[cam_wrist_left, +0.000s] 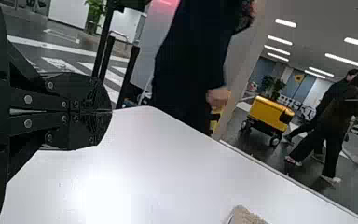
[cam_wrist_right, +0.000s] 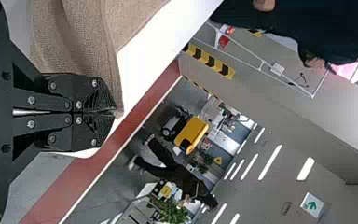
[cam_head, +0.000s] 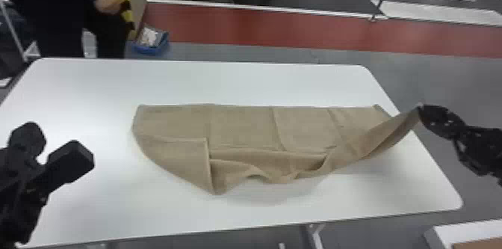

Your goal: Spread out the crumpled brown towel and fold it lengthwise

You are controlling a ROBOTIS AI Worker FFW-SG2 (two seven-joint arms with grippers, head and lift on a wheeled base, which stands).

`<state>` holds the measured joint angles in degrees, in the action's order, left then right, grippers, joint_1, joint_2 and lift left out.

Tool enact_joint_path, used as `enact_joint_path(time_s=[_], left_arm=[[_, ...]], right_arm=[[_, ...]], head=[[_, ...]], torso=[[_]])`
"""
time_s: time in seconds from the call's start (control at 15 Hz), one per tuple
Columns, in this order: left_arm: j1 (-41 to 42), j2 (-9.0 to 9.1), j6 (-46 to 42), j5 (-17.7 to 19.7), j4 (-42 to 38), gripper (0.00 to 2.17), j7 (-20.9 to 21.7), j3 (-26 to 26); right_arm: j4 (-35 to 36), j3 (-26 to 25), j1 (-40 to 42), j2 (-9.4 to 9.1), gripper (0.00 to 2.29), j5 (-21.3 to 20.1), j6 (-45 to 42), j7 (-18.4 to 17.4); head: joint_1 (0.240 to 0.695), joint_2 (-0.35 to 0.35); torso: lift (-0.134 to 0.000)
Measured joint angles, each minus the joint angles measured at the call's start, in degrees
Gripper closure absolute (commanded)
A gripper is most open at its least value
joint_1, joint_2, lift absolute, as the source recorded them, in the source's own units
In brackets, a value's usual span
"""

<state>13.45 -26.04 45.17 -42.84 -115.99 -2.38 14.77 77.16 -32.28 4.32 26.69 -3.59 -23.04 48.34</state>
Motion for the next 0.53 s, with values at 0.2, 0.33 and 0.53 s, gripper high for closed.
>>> enact_joint_path(time_s=[0.2, 0.33, 0.53], left_arm=[[-2.3, 0.1, -0.1, 0.6, 2.2, 1.72, -0.3, 1.6], [-3.2, 0.1, -0.3, 1.3, 2.9, 1.71, -0.7, 2.8], [-4.3, 0.11, -1.0, 4.2, 3.4, 1.08, -1.4, 4.9]], right_arm=[[-1.4, 2.3, -2.1, -0.2, 1.16, -0.7, 0.3, -0.1], [-1.7, 3.0, -2.6, -0.34, 1.16, -1.2, 0.4, -0.3], [-1.7, 3.2, -2.6, -1.29, 1.16, -3.7, 0.1, -0.9]], head=[[0.695, -0.159], [0.695, -0.161], [0.695, -0.177]], torso=[[-0.12], [-0.12], [-0.12]])
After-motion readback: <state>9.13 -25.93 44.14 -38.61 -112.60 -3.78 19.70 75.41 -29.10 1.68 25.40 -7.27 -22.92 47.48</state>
